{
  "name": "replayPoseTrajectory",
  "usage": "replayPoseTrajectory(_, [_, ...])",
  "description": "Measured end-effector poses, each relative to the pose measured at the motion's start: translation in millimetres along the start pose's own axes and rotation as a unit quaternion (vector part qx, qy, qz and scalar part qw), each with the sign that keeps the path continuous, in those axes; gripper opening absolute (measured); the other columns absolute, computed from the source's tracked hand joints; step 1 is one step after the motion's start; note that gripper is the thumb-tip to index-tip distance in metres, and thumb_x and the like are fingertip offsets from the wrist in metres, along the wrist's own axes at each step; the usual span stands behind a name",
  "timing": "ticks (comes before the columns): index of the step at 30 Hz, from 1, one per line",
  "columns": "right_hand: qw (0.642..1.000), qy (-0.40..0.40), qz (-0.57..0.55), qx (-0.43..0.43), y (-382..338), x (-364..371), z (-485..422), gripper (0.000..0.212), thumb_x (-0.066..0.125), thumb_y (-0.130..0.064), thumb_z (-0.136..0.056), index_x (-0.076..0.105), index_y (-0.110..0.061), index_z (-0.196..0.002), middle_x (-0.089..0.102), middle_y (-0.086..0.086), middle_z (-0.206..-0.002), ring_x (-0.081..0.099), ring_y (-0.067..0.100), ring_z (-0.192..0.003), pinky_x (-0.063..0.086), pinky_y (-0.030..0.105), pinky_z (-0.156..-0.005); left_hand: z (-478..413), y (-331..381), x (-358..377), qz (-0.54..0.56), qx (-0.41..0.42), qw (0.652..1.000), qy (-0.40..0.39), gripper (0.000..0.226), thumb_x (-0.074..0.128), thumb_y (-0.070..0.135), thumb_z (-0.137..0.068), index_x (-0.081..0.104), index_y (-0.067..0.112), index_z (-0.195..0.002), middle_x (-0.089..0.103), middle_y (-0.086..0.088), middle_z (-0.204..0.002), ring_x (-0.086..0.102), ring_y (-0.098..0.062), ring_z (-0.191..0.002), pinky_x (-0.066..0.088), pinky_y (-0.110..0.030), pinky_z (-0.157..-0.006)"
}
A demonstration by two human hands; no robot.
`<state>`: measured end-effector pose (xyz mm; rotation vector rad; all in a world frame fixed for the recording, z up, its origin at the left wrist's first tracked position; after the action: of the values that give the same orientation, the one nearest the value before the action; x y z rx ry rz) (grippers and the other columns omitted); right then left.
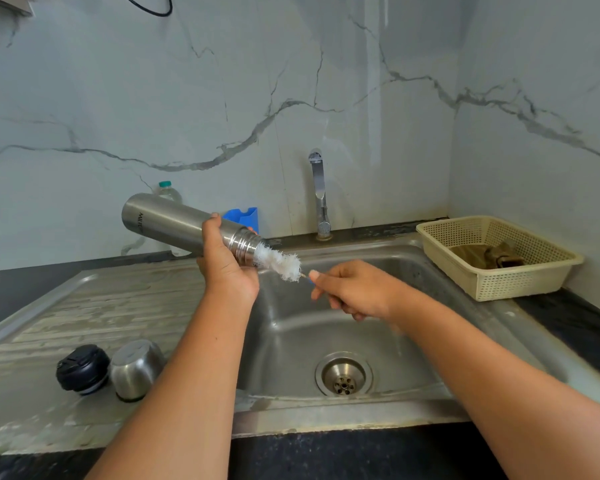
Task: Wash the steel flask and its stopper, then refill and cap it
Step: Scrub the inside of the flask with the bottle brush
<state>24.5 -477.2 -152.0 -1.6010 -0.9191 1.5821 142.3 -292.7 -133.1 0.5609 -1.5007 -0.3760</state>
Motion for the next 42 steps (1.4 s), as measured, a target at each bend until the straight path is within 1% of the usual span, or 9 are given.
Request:
replayPoseTrajectory(2, [0.987,0.079,0.125,-0.061,-2.4,-1.1,-0.9,0.034,0.065,-0.056,-0.094,0.067,-0.023,-0.102,0.062,-0.008,-0.076,0.056,0.008,-0.064,0.047,0.024,-0.062,0.9,5.6,-2.6,-0.003,0.024,0.999,0.038,0.086,0.089,0.036,-0.063,0.056,0.010,-0.138,0.068,-0.007,-0.105,0.071,-0.025,-0.079,0.059,-0.037,-0.066])
replayPoseTrajectory(7, [0.952,0.160,0.228,-0.129,-9.8,4.9,-1.5,0.027,0.076,-0.034,-0.091,0.063,-0.021,-0.112,0.062,-0.003,-0.101,0.062,0.017,-0.088,0.057,0.037,-0.082,1.8,4.1,-6.2,-0.017,0.076,0.991,0.106,0.059,0.087,0.027,-0.078,0.055,0.017,-0.127,0.073,-0.006,-0.119,0.077,-0.023,-0.095,0.065,-0.048,-0.079])
replayPoseTrajectory(10, [0.917,0.244,0.273,-0.159,-16.3,3.3,-2.0,0.015,0.064,-0.029,-0.100,0.068,-0.015,-0.102,0.058,0.001,-0.099,0.060,0.028,-0.083,0.055,0.043,-0.072,3.1,2.9,-5.1,-0.013,0.076,0.991,0.112,0.052,0.085,0.026,-0.082,0.052,0.018,-0.121,0.073,-0.005,-0.116,0.077,-0.021,-0.089,0.065,-0.041,-0.074])
replayPoseTrajectory(16, [0.908,0.216,0.328,-0.147,-24.1,11.8,3.9,0.038,0.039,-0.043,-0.109,0.046,-0.023,-0.078,0.054,-0.003,-0.078,0.052,0.027,-0.068,0.033,0.033,-0.054,-1.4,6.3,-9.2,0.000,0.039,0.994,0.099,0.062,0.084,0.030,-0.079,0.058,0.012,-0.132,0.075,-0.005,-0.113,0.075,-0.020,-0.077,0.061,-0.036,-0.064])
replayPoseTrajectory(21, [0.982,0.117,0.136,-0.067,-17.9,7.1,1.7,0.051,0.041,-0.057,-0.105,0.068,-0.021,-0.081,0.065,0.000,-0.071,0.062,0.021,-0.066,0.049,0.032,-0.065,-2.6,6.0,-2.8,-0.010,-0.005,1.000,0.003,0.036,0.076,0.036,-0.083,0.064,0.010,-0.105,0.065,-0.006,-0.082,0.065,-0.020,-0.063,0.055,-0.029,-0.058])
replayPoseTrajectory(24, [0.999,0.013,-0.030,-0.013,-8.0,8.2,1.5,0.050,0.046,-0.053,-0.105,0.069,-0.015,-0.083,0.043,0.000,-0.061,0.037,0.015,-0.048,0.032,0.025,-0.046,4.4,1.7,3.0,0.009,-0.037,0.999,-0.038,0.029,0.071,0.036,-0.088,0.064,0.010,-0.099,0.063,-0.004,-0.075,0.064,-0.019,-0.061,0.055,-0.027,-0.062])
replayPoseTrajectory(31, [0.930,-0.201,-0.264,0.161,-4.5,14.3,15.9,0.039,0.046,-0.046,-0.107,0.055,-0.019,-0.079,0.026,-0.009,-0.058,0.018,0.002,-0.039,0.010,0.014,-0.033,4.8,0.6,4.0,0.096,-0.085,0.987,-0.099,0.050,0.079,0.037,-0.080,0.062,0.003,-0.113,0.066,-0.011,-0.091,0.068,-0.023,-0.075,0.059,-0.029,-0.071])
replayPoseTrajectory(36, [0.994,0.001,0.099,-0.040,-18.1,2.1,14.7,0.051,0.042,-0.055,-0.105,0.058,-0.015,-0.078,0.042,-0.005,-0.056,0.036,0.010,-0.044,0.031,0.026,-0.047,5.4,1.3,4.5,0.060,-0.060,0.994,-0.071,0.038,0.073,0.038,-0.086,0.063,0.006,-0.105,0.065,-0.008,-0.080,0.065,-0.020,-0.065,0.057,-0.028,-0.065])
replayPoseTrajectory(42, [0.881,0.193,0.407,-0.144,-37.0,-0.2,23.0,0.046,0.033,-0.059,-0.105,0.058,-0.026,-0.087,0.058,-0.002,-0.076,0.055,0.030,-0.071,0.038,0.036,-0.061,-1.3,7.1,-1.2,0.017,-0.035,0.999,-0.024,0.028,0.069,0.039,-0.088,0.058,0.014,-0.093,0.061,-0.002,-0.071,0.062,-0.018,-0.060,0.054,-0.028,-0.066])
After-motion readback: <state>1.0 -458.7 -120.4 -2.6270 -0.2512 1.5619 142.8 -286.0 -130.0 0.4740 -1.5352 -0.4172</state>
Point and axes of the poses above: each hand's wrist, its own z-axis away from the middle knuckle, its own x-axis out of the palm, y = z × x, the point moved 4 cm from there along -z, towards the middle knuckle
